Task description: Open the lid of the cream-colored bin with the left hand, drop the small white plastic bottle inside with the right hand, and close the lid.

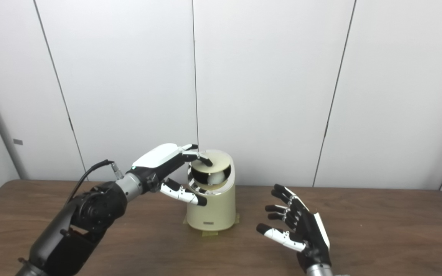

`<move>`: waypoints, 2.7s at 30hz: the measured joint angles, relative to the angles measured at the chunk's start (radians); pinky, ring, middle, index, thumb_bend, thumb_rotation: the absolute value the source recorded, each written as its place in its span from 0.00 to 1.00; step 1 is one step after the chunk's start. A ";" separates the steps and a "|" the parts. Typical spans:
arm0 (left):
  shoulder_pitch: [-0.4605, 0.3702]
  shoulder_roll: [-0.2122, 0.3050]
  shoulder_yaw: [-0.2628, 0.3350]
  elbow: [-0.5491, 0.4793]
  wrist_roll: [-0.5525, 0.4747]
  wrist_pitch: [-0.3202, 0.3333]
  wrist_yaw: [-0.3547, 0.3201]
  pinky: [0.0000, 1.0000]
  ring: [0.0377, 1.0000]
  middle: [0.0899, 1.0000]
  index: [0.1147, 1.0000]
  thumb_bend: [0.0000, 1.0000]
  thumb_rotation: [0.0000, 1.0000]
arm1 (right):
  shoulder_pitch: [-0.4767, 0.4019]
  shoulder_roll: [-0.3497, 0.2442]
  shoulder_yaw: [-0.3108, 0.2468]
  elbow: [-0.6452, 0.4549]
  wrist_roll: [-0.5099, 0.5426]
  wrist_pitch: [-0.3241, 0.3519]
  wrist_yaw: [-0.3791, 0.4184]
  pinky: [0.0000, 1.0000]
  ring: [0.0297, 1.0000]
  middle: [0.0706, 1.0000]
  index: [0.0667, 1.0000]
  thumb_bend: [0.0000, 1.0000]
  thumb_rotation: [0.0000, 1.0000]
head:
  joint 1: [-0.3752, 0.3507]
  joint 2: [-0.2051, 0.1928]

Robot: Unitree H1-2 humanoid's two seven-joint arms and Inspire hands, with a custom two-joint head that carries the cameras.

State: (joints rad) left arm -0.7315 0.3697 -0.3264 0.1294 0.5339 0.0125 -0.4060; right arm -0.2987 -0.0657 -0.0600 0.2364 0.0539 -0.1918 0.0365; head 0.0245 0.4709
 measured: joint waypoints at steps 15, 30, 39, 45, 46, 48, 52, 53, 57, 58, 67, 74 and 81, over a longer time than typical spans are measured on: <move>0.003 0.014 -0.013 0.000 0.021 -0.012 -0.007 1.00 1.00 0.81 0.79 0.90 0.39 | 0.001 0.000 0.002 -0.034 -0.003 0.024 -0.003 0.63 0.63 0.80 0.80 0.86 0.22 | -0.005 0.018; 0.022 0.028 -0.040 -0.032 0.114 -0.071 -0.003 1.00 1.00 0.78 0.77 0.90 0.37 | 0.003 0.003 0.004 -0.058 -0.003 0.037 -0.003 0.62 0.64 0.80 0.79 0.89 0.25 | -0.008 0.040; 0.020 0.048 -0.143 -0.046 0.354 -0.104 0.026 1.00 1.00 0.90 0.90 0.88 0.40 | 0.003 0.003 0.004 -0.058 -0.003 0.038 -0.003 0.62 0.65 0.80 0.79 0.89 0.26 | -0.012 0.045; 0.020 0.046 -0.176 -0.058 0.433 -0.088 -0.001 1.00 1.00 0.91 0.91 0.92 0.41 | 0.003 0.004 0.008 -0.059 -0.005 0.038 -0.003 0.62 0.65 0.80 0.80 0.87 0.27 | -0.018 0.046; 0.020 0.044 -0.177 -0.059 0.435 -0.083 -0.003 1.00 1.00 0.91 0.91 0.92 0.41 | 0.003 0.003 0.008 -0.059 -0.007 0.038 -0.003 0.63 0.65 0.80 0.80 0.86 0.27 | -0.018 0.046; 0.019 0.040 -0.178 -0.061 0.435 -0.072 -0.011 1.00 1.00 0.90 0.90 0.92 0.39 | 0.003 0.003 0.008 -0.060 -0.008 0.038 -0.003 0.63 0.65 0.79 0.80 0.86 0.26 | -0.018 0.046; 0.016 0.031 -0.174 -0.069 0.425 -0.059 -0.038 1.00 1.00 0.88 0.89 0.92 0.37 | 0.003 0.004 0.007 -0.061 -0.008 0.038 -0.003 0.61 0.65 0.80 0.80 0.87 0.28 | -0.018 0.048; 0.016 0.030 -0.174 -0.070 0.421 -0.055 -0.043 1.00 1.00 0.88 0.89 0.92 0.38 | 0.003 0.003 0.007 -0.061 -0.008 0.038 -0.003 0.61 0.65 0.80 0.80 0.87 0.28 | -0.017 0.048; 0.006 0.028 -0.172 -0.077 0.404 -0.039 -0.075 1.00 1.00 0.86 0.87 0.91 0.40 | 0.003 0.003 0.007 -0.061 -0.009 0.038 -0.003 0.61 0.66 0.80 0.80 0.87 0.29 | -0.018 0.049; 0.005 0.029 -0.169 -0.078 0.399 -0.037 -0.077 1.00 1.00 0.86 0.87 0.91 0.41 | 0.003 0.003 0.007 -0.061 -0.009 0.038 -0.003 0.60 0.66 0.80 0.79 0.87 0.29 | -0.015 0.049; 0.023 0.036 -0.111 -0.120 0.327 -0.041 -0.074 1.00 0.99 0.81 0.82 0.86 0.43 | 0.005 0.002 0.005 -0.068 -0.007 0.041 -0.004 0.62 0.67 0.81 0.79 0.87 0.30 | -0.012 0.049; 0.126 0.007 0.053 -0.156 0.243 -0.072 0.086 0.99 0.96 0.85 0.86 0.75 0.40 | 0.008 0.003 0.002 -0.075 -0.005 0.047 -0.006 0.62 0.66 0.81 0.79 0.88 0.29 | -0.011 0.051; 0.208 -0.094 0.264 -0.173 0.048 -0.067 0.290 0.77 0.87 0.87 0.85 0.70 0.35 | 0.008 0.003 0.002 -0.065 -0.005 0.046 -0.006 0.61 0.66 0.80 0.79 0.87 0.29 | -0.008 0.051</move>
State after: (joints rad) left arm -0.5239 0.2757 -0.0623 -0.0439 0.5817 -0.0540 -0.1161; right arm -0.2907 -0.0629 -0.0582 0.1714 0.0489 -0.1460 0.0304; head 0.0169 0.5216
